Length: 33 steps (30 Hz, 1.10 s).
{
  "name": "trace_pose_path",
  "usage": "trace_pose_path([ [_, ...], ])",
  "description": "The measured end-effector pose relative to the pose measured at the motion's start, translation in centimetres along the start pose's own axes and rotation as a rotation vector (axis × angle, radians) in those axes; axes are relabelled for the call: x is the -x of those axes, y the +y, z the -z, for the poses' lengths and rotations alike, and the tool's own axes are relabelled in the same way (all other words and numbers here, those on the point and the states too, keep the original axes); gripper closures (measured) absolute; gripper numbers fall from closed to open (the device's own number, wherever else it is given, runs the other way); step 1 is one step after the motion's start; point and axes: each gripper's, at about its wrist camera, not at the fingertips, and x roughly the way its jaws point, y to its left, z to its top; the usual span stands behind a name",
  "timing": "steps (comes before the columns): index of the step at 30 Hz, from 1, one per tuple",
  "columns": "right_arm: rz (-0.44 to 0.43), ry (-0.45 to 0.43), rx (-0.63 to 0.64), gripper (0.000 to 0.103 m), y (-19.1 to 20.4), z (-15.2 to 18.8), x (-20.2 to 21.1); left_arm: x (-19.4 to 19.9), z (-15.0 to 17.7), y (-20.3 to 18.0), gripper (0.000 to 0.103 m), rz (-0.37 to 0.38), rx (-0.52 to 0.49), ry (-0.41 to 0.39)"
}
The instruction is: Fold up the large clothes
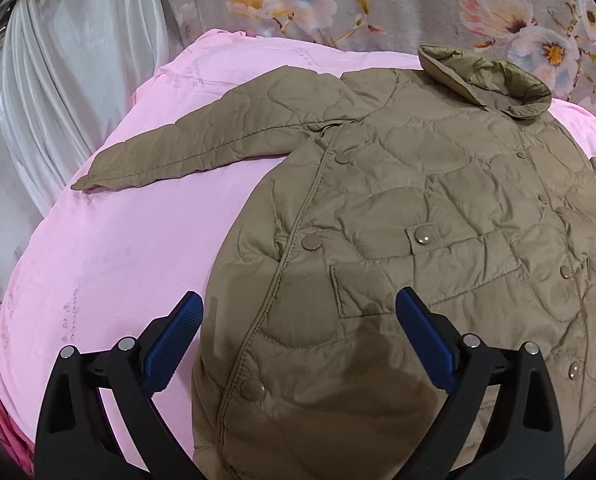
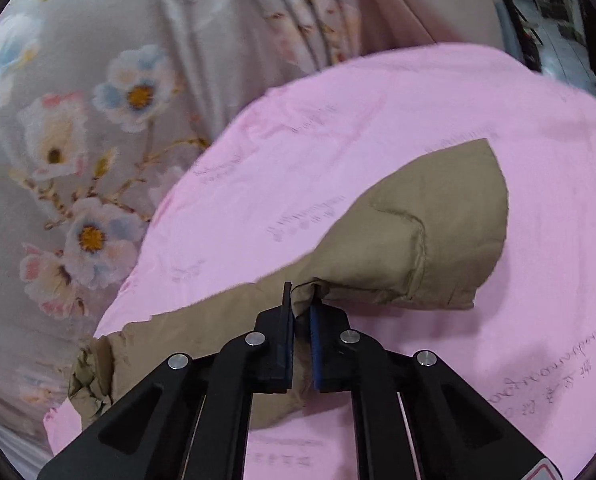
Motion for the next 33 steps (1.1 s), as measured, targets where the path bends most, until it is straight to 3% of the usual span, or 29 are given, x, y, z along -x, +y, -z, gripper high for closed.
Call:
trace_pose_path([
  [3, -0.118, -0.042, 0.181, 0.097, 7.9, 0.9, 2.4, -0.6, 0.2, 0.1, 0.008, -0.003, 0.001, 0.013],
  [7, -0.286, -0.043, 0.458, 0.097, 18.8, 5.8, 5.1, -1.4, 0.6, 0.2, 0.008, 0.001, 0.006, 0.034],
  [11, -0.447, 0.068, 0.662, 0.097, 27.0, 13.6, 5.3, -1.7, 0.8, 0.5, 0.008, 0.007, 0.013, 0.041],
  [16, -0.504, 0.219, 0.825, 0.097, 32.4, 23.2, 2.1, -1.9, 0.7, 0.6, 0.008, 0.016, 0.016, 0.044],
  [19, -0.515, 0.293, 0.899, 0.089, 33.4, 27.7, 0.7, -2.0, 0.4, 0.8, 0.008, 0.033, 0.022, 0.048],
  [21, -0.532, 0.338, 0.92, 0.077, 33.6, 29.3, 0.5, -1.9, -0.1, 1.3, 0.008, 0.069, 0.037, 0.055],
  [22, -0.562, 0.338, 0.906, 0.073, 33.5, 29.1, 0.8, -1.8, -0.5, 1.5, 0.008, 0.09, 0.048, 0.055],
  [24, -0.591, 0.3, 0.869, 0.047, 33.1, 28.0, 2.0, -1.4, -1.6, 2.1, 0.008, 0.131, 0.072, 0.041],
  [25, -0.594, 0.275, 0.848, 0.044, 32.7, 27.2, 2.6, -1.3, -2.2, 2.2, 0.008, 0.147, 0.081, 0.034],
  [29, -0.535, 0.198, 0.731, 0.041, 29.3, 22.4, 3.4, -2.0, -5.6, 2.2, 0.007, 0.304, 0.137, 0.058],
  [33, -0.393, 0.237, 0.556, 0.041, 23.2, 18.6, 0.4, -4.4, -8.1, 0.8, 0.007, 0.477, 0.223, 0.156],
])
